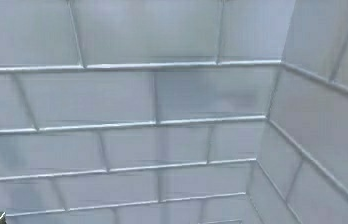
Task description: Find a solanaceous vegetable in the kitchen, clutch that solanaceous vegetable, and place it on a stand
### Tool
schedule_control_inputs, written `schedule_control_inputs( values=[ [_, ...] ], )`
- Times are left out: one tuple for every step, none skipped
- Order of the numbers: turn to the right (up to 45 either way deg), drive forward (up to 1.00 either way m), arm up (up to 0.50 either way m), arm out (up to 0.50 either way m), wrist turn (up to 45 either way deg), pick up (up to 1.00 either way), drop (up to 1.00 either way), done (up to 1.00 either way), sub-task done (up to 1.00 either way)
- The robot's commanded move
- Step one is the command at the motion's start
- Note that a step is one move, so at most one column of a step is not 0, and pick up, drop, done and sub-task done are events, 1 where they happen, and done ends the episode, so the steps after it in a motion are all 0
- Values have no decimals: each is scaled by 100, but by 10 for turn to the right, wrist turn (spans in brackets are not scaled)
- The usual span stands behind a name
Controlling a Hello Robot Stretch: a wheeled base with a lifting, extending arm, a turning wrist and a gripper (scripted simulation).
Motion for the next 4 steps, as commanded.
schedule_control_inputs(
  values=[
    [-60, 0, 0, 0, 0, 0, 0, 0, 0],
    [30, 0, 0, 0, 0, 0, 0, 0, 0],
    [-30, 0, 0, 0, 0, 0, 0, 0, 0],
    [60, 0, 0, 0, 0, 0, 0, 0, 0]
  ],
)
